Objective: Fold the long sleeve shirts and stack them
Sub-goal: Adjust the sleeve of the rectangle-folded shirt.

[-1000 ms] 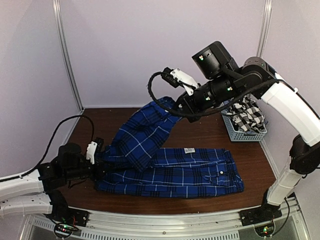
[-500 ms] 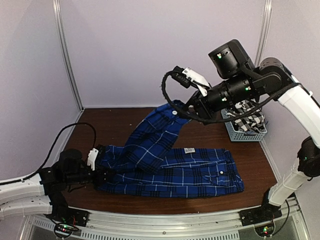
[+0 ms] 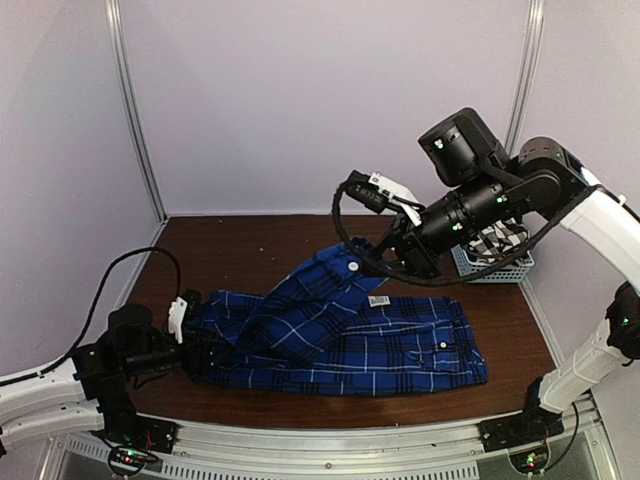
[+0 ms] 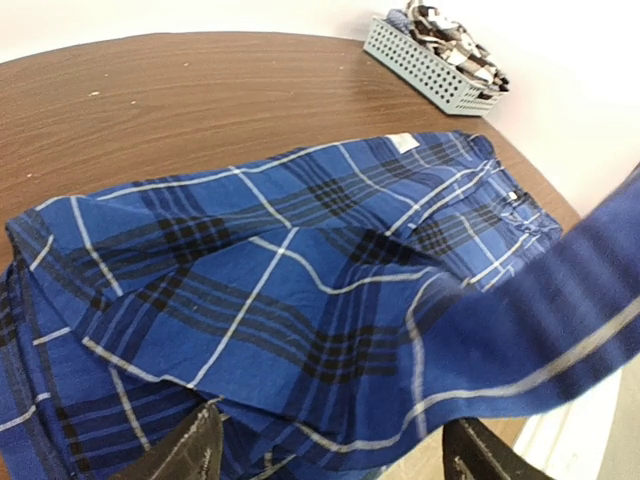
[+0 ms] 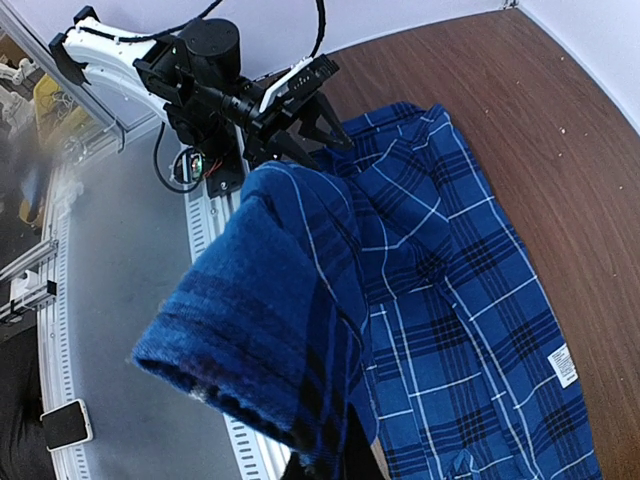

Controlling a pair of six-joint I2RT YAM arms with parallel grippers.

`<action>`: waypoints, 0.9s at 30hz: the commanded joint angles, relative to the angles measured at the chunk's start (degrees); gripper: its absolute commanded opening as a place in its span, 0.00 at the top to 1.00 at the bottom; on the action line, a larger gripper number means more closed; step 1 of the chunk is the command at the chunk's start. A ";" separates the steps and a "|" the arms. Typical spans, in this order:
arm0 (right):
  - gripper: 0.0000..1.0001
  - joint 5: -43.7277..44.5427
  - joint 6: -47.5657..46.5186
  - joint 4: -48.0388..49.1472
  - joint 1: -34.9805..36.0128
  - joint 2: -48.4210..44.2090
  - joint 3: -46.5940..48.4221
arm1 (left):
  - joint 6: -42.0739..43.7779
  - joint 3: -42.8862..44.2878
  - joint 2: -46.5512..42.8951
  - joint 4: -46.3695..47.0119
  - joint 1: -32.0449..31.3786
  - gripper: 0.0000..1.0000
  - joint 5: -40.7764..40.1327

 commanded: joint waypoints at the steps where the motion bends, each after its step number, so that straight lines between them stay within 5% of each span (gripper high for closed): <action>1: 1.00 -2.99 0.82 2.06 -0.03 1.16 -1.75 | 1.75 0.07 0.56 7.76 -0.12 0.20 5.00; 12: 1.00 -0.22 0.82 0.75 -0.47 6.43 4.40 | 3.63 0.80 10.45 15.21 -0.13 0.16 12.70; 22: 1.00 -0.07 1.80 0.75 -0.95 7.74 2.88 | 2.98 2.94 8.64 13.77 -0.13 0.17 -1.83; 27: 0.99 5.13 2.69 0.44 -2.51 9.39 3.30 | 3.02 2.31 8.80 14.97 -0.13 0.16 -2.14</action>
